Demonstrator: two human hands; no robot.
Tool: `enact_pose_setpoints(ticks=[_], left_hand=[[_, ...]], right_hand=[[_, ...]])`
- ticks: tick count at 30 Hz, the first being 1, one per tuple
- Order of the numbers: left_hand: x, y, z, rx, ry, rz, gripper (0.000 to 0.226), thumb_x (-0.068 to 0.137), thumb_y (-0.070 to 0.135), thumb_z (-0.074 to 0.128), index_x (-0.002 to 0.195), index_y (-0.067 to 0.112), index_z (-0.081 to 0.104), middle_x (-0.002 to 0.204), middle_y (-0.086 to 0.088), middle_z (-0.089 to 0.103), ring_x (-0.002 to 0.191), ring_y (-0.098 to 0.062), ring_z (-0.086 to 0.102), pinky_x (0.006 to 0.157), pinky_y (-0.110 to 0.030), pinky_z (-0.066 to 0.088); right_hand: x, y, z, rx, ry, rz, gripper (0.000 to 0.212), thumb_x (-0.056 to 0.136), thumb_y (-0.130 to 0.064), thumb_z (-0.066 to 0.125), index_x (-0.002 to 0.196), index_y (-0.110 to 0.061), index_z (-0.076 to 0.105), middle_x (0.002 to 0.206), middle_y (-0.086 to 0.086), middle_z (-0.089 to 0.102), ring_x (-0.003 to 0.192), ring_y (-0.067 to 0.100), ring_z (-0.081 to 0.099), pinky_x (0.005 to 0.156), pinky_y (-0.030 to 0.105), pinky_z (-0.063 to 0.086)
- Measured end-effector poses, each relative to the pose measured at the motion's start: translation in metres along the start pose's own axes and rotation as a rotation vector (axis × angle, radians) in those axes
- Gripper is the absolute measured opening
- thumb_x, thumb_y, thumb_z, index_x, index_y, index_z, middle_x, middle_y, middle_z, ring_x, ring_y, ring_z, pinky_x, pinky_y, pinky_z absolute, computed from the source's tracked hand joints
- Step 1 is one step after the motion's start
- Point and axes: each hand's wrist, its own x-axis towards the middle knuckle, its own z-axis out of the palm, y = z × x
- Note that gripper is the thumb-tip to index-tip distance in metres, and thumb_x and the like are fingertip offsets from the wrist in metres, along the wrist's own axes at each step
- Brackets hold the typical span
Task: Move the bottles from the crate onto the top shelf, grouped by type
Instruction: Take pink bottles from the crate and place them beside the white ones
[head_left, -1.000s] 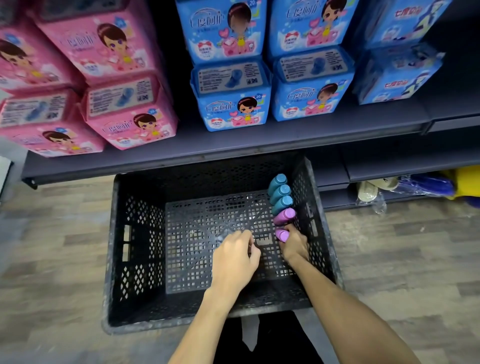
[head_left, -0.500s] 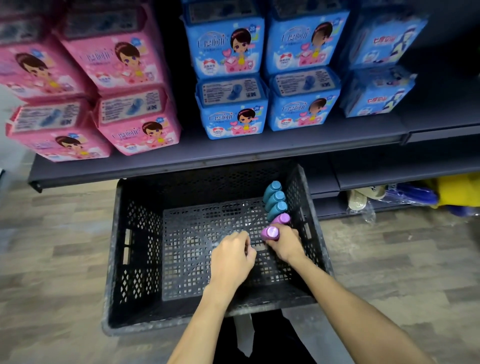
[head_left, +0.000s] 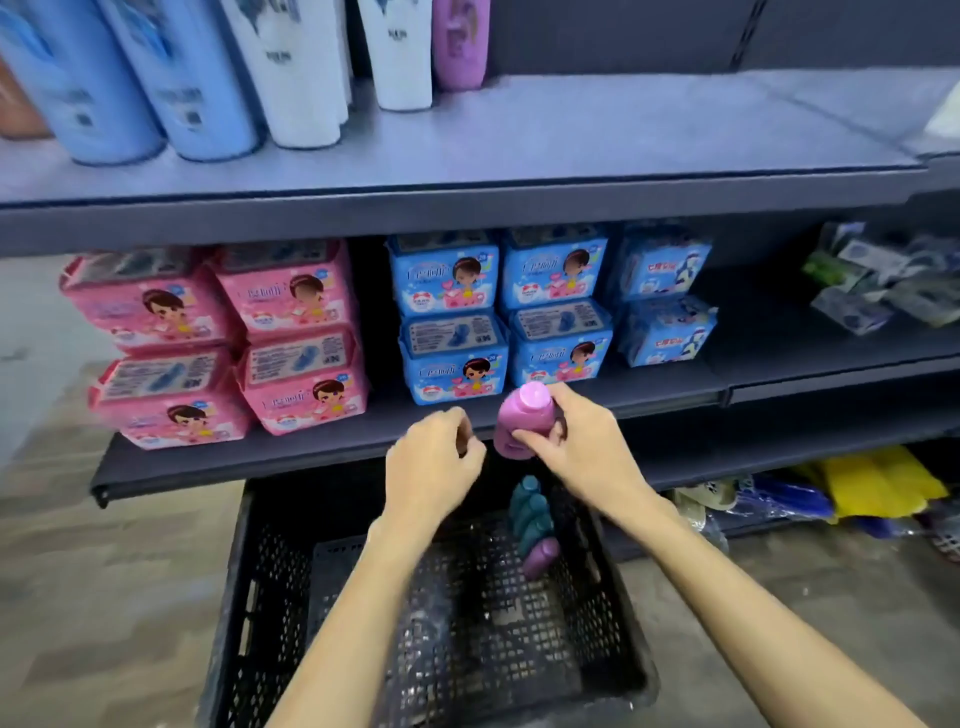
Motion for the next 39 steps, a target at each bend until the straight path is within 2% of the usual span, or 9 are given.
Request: enact_pose_setpoints(ticks=[4, 7, 11, 14, 17, 23, 28, 33, 39], left_hand=[[0.023, 0.031, -0.053, -0.006, 0.14, 0.147, 0.014, 0.084, 0.037, 0.057, 0.08, 0.024, 0.052, 0.08, 0.006, 0.062, 0.08, -0.022, 0.059, 0.061, -0.032, 0.041], [0.034, 0.053, -0.092, -0.021, 0.244, 0.249, 0.016, 0.083, 0.037, 0.057, 0.077, 0.023, 0.054, 0.076, 0.006, 0.062, 0.075, -0.021, 0.059, 0.06, -0.033, 0.044], [0.044, 0.072, -0.133, -0.014, 0.315, 0.345, 0.015, 0.083, 0.037, 0.056, 0.077, 0.024, 0.054, 0.072, 0.008, 0.061, 0.07, -0.018, 0.058, 0.06, -0.034, 0.047], [0.055, 0.08, -0.158, 0.027, 0.364, 0.39, 0.014, 0.083, 0.036, 0.057, 0.076, 0.024, 0.054, 0.074, 0.008, 0.061, 0.071, -0.021, 0.058, 0.06, -0.033, 0.045], [0.066, 0.089, -0.179, 0.054, 0.406, 0.422, 0.013, 0.083, 0.034, 0.057, 0.078, 0.022, 0.057, 0.076, 0.005, 0.064, 0.075, -0.025, 0.059, 0.061, -0.035, 0.047], [0.085, 0.103, -0.212, 0.079, 0.426, 0.47, 0.013, 0.084, 0.033, 0.055, 0.081, 0.021, 0.061, 0.078, 0.006, 0.066, 0.076, -0.021, 0.061, 0.066, -0.039, 0.05], [0.097, 0.109, -0.226, 0.114, 0.46, 0.476, 0.013, 0.084, 0.031, 0.055, 0.079, 0.02, 0.061, 0.078, 0.005, 0.067, 0.078, -0.022, 0.061, 0.066, -0.035, 0.048], [0.112, 0.113, -0.23, 0.16, 0.467, 0.466, 0.014, 0.083, 0.031, 0.054, 0.079, 0.019, 0.061, 0.078, 0.004, 0.068, 0.078, -0.024, 0.061, 0.065, -0.034, 0.048], [0.129, 0.11, -0.227, 0.216, 0.459, 0.44, 0.015, 0.082, 0.033, 0.055, 0.077, 0.019, 0.06, 0.075, 0.005, 0.066, 0.078, -0.024, 0.06, 0.061, -0.03, 0.041]], right_hand=[[0.028, -0.048, -0.053, 0.056, 0.076, -0.125, 0.037, 0.083, -0.031, 0.08, 0.103, -0.029, 0.05, 0.055, -0.007, 0.051, 0.054, 0.005, 0.05, 0.056, 0.014, 0.039], [0.047, -0.08, -0.088, 0.114, 0.122, -0.194, 0.035, 0.083, -0.032, 0.08, 0.106, -0.029, 0.053, 0.056, -0.005, 0.052, 0.05, 0.007, 0.047, 0.054, 0.014, 0.039], [0.066, -0.116, -0.125, 0.093, 0.16, -0.314, 0.034, 0.085, -0.036, 0.077, 0.111, -0.031, 0.056, 0.067, 0.004, 0.059, 0.056, 0.015, 0.046, 0.057, 0.02, 0.041], [0.083, -0.136, -0.146, 0.095, 0.201, -0.359, 0.035, 0.086, -0.036, 0.076, 0.114, -0.027, 0.058, 0.08, -0.011, 0.065, 0.054, 0.007, 0.045, 0.057, 0.015, 0.042], [0.101, -0.153, -0.165, 0.075, 0.221, -0.385, 0.032, 0.087, -0.035, 0.075, 0.112, -0.027, 0.057, 0.087, -0.021, 0.064, 0.054, 0.006, 0.045, 0.058, 0.015, 0.041], [0.133, -0.18, -0.189, 0.085, 0.225, -0.446, 0.04, 0.085, -0.04, 0.075, 0.115, -0.019, 0.058, 0.094, -0.009, 0.071, 0.056, 0.002, 0.045, 0.059, 0.016, 0.042], [0.16, -0.184, -0.194, 0.105, 0.223, -0.472, 0.042, 0.086, -0.041, 0.074, 0.118, -0.019, 0.057, 0.098, -0.009, 0.071, 0.058, 0.006, 0.046, 0.059, 0.019, 0.043], [0.188, -0.183, -0.187, 0.098, 0.181, -0.462, 0.037, 0.088, -0.037, 0.072, 0.116, -0.021, 0.055, 0.1, -0.013, 0.068, 0.059, -0.003, 0.05, 0.061, 0.009, 0.04], [0.214, -0.178, -0.183, 0.095, 0.135, -0.423, 0.031, 0.09, -0.036, 0.07, 0.113, -0.023, 0.053, 0.095, -0.016, 0.064, 0.058, -0.008, 0.052, 0.058, 0.007, 0.039]])
